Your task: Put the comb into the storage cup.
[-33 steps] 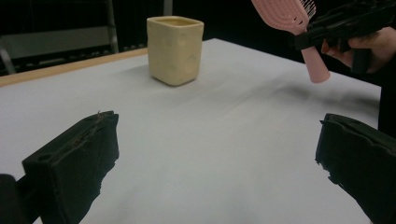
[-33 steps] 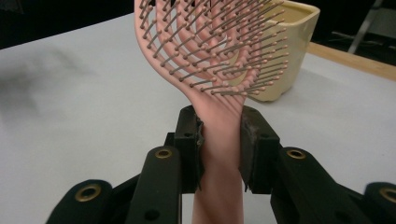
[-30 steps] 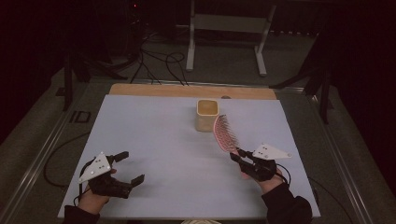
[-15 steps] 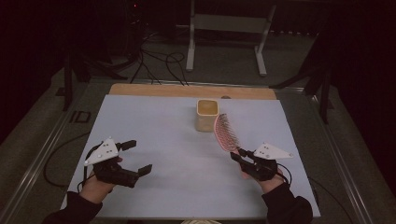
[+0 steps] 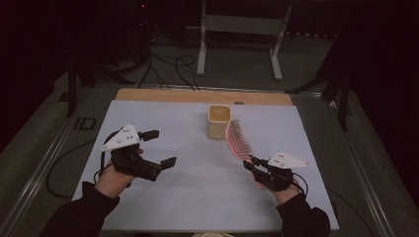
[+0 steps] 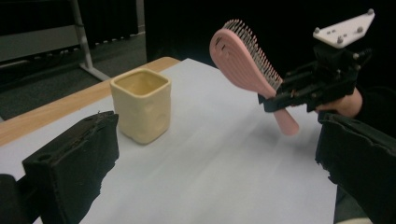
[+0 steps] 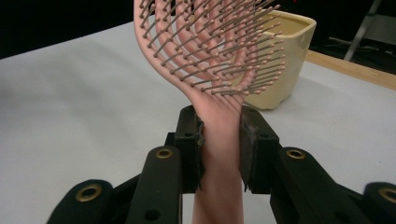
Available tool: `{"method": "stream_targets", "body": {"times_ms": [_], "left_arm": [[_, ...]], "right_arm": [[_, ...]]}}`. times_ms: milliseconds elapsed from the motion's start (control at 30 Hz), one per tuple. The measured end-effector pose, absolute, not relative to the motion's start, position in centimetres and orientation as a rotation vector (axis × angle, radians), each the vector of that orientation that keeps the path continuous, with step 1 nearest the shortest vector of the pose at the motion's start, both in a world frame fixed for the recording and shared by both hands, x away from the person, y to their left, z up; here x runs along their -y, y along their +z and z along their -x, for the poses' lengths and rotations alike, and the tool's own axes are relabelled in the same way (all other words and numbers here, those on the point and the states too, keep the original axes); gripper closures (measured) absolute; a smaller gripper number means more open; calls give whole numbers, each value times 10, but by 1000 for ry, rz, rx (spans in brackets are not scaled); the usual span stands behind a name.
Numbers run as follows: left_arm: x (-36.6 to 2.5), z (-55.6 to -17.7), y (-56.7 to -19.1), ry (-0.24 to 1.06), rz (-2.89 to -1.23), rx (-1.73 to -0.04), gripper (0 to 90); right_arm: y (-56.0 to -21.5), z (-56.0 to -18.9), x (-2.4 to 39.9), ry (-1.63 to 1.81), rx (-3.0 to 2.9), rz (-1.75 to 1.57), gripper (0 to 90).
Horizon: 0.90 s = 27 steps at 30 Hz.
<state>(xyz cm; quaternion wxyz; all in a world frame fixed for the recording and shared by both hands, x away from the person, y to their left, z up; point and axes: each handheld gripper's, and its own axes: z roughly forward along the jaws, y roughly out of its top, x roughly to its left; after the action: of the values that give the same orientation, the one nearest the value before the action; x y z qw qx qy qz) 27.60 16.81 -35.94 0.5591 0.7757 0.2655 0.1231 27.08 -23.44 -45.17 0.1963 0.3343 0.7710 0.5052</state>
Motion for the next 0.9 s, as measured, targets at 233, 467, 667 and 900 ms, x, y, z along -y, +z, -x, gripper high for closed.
{"method": "stream_targets", "body": {"times_ms": [233, 467, 667, 900], "left_arm": [[-150, -284, -345, 295, -1815, -654, 2], [-126, -292, -336, 266, -1817, -693, 2], [-104, -299, -329, 215, -1819, -721, 2], [-82, -307, -329, 142, -1824, -769, 2]], "right_arm": [[-452, -272, 234, 1416, -2159, -933, 716], [-452, -272, 234, 1415, -2162, -937, 716], [-452, -272, 232, 1424, -2162, -944, 717], [-453, -273, 232, 1414, -2160, -933, 718]]}}
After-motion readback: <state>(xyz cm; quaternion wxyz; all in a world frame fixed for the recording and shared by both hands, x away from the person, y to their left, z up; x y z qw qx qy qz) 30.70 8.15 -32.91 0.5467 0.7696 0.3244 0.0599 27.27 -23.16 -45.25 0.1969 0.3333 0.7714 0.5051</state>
